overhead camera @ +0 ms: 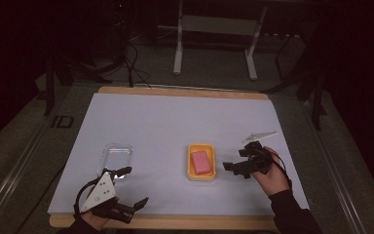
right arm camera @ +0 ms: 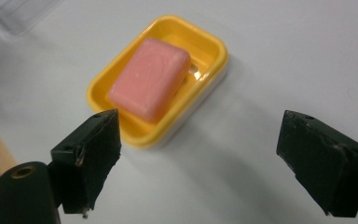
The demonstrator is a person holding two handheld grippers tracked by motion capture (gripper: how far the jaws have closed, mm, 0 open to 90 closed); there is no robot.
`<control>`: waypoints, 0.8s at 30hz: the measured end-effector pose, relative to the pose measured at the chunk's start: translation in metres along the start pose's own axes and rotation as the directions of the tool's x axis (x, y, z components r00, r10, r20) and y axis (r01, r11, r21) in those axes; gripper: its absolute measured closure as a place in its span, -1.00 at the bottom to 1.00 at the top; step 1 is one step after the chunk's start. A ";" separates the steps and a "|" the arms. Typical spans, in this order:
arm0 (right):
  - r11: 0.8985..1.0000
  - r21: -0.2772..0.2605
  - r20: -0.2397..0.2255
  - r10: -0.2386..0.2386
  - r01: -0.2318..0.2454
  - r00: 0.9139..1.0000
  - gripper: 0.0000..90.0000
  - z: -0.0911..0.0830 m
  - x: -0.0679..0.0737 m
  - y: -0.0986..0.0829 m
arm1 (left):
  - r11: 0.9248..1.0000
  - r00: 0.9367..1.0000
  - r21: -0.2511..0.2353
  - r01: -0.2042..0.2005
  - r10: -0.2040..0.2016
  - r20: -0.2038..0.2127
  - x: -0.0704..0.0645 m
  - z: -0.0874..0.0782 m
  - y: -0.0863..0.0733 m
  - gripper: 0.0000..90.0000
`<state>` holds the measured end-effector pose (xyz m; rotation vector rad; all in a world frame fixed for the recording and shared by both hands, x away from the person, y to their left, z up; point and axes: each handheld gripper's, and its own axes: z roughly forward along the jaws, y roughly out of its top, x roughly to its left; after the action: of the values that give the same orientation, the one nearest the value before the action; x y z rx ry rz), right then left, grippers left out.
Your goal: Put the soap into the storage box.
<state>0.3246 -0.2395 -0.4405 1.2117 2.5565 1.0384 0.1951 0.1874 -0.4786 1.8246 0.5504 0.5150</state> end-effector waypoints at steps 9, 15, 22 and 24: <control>0.999 -0.041 0.029 0.007 -0.006 1.000 -0.71 -0.011 -0.007 -0.028 | 1.000 1.000 0.003 0.005 -0.005 -0.009 0.001 -0.001 -0.001 -0.99; 0.999 -0.051 0.026 0.009 -0.008 1.000 -0.71 -0.015 -0.007 -0.040 | 1.000 1.000 0.002 0.009 -0.009 -0.013 0.001 -0.001 -0.001 -0.99; 0.996 -0.093 0.067 0.006 0.000 0.998 -0.70 -0.021 -0.008 -0.052 | 1.000 1.000 0.006 0.006 -0.006 -0.011 0.001 -0.001 -0.001 -0.99; 0.994 -0.107 0.076 0.006 0.002 0.997 -0.70 -0.022 -0.009 -0.055 | 1.000 1.000 0.004 0.008 -0.008 -0.010 0.001 -0.002 -0.001 -0.99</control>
<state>0.2872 -0.2820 -0.4600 1.2026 2.4106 1.0923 0.1947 0.1894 -0.4788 1.8238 0.5655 0.5187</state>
